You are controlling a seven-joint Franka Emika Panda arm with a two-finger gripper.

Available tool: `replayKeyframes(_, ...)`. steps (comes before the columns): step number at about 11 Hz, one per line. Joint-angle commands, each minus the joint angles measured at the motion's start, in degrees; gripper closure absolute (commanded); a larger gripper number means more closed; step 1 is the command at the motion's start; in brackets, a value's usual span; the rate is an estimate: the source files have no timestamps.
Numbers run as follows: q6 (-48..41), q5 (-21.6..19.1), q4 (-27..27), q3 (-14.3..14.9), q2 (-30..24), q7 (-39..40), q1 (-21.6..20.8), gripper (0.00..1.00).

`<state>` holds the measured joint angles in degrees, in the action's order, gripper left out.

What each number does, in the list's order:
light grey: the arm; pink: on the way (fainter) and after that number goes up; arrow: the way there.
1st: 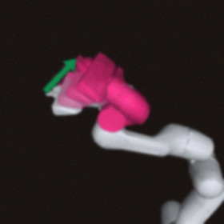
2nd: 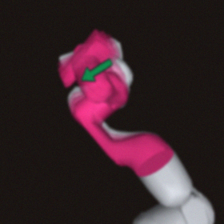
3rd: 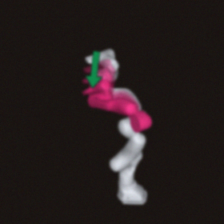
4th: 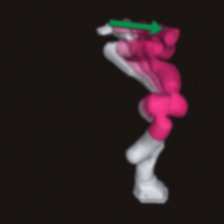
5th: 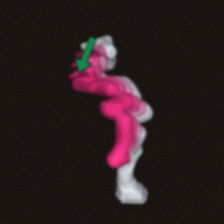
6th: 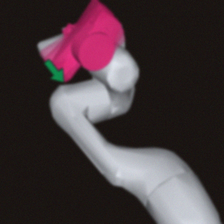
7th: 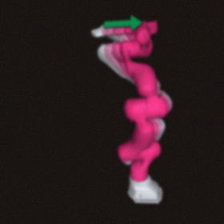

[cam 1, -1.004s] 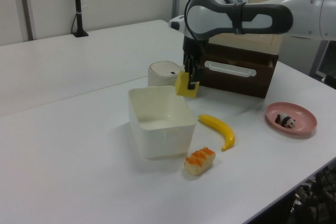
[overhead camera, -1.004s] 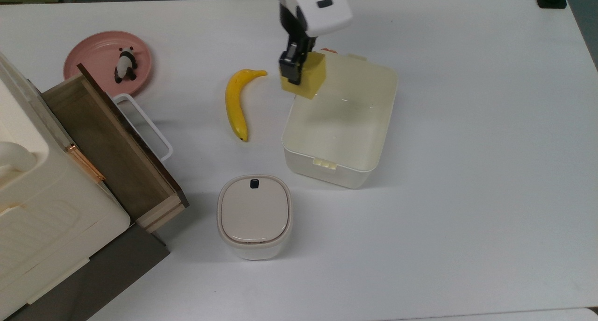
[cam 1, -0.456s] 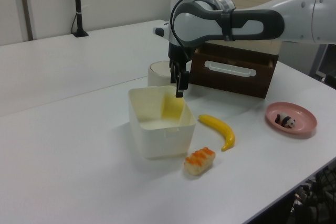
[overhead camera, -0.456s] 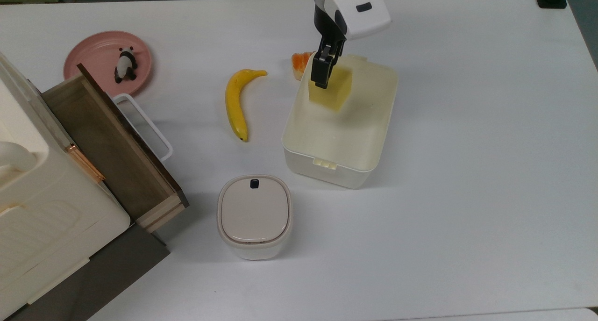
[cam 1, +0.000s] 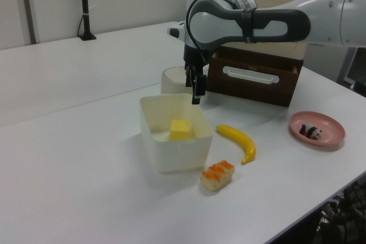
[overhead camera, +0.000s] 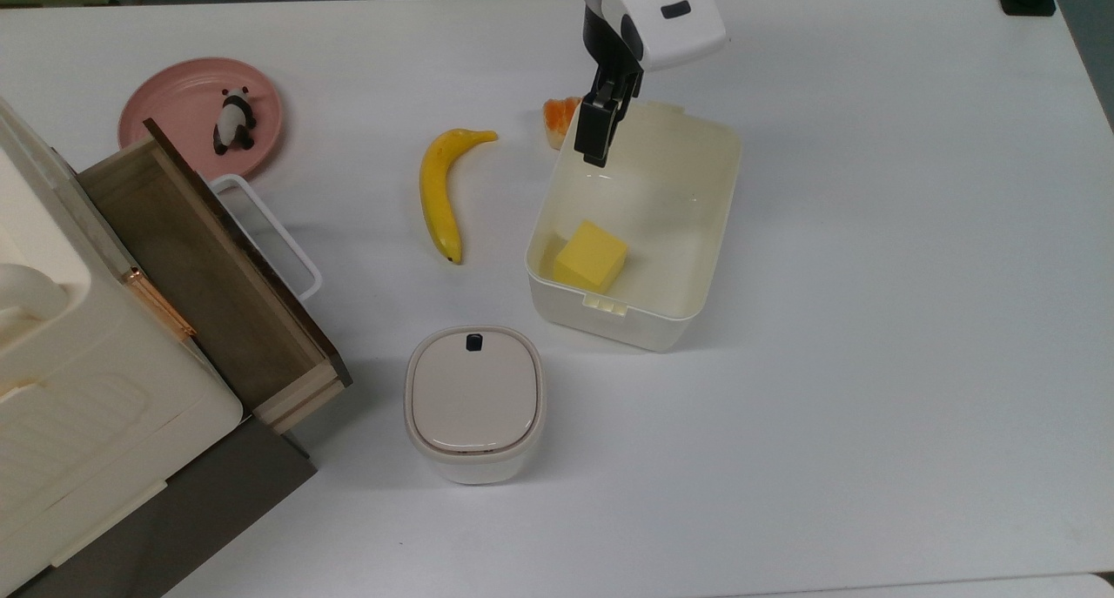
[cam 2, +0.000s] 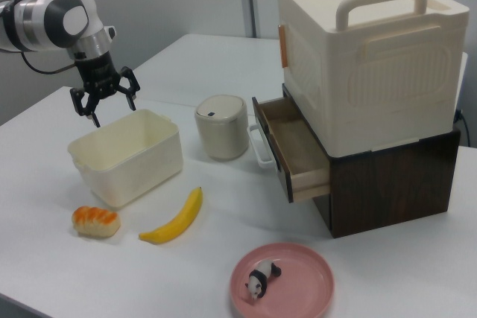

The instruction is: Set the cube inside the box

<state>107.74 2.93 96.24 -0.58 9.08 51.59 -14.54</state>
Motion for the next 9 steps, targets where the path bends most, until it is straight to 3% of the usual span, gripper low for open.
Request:
replayKeyframes(1, -1.2, -0.6, -0.4, 0.1, -1.4, -1.5, 0.6, 0.0)
replayKeyframes(5, -5.2, -1.9, -0.4, 0.7, -6.7, -15.3, 6.1, 0.0)
replayKeyframes(9, -5.1, -1.2, -0.4, 1.1, -7.0, -31.6, 8.5, 0.0)
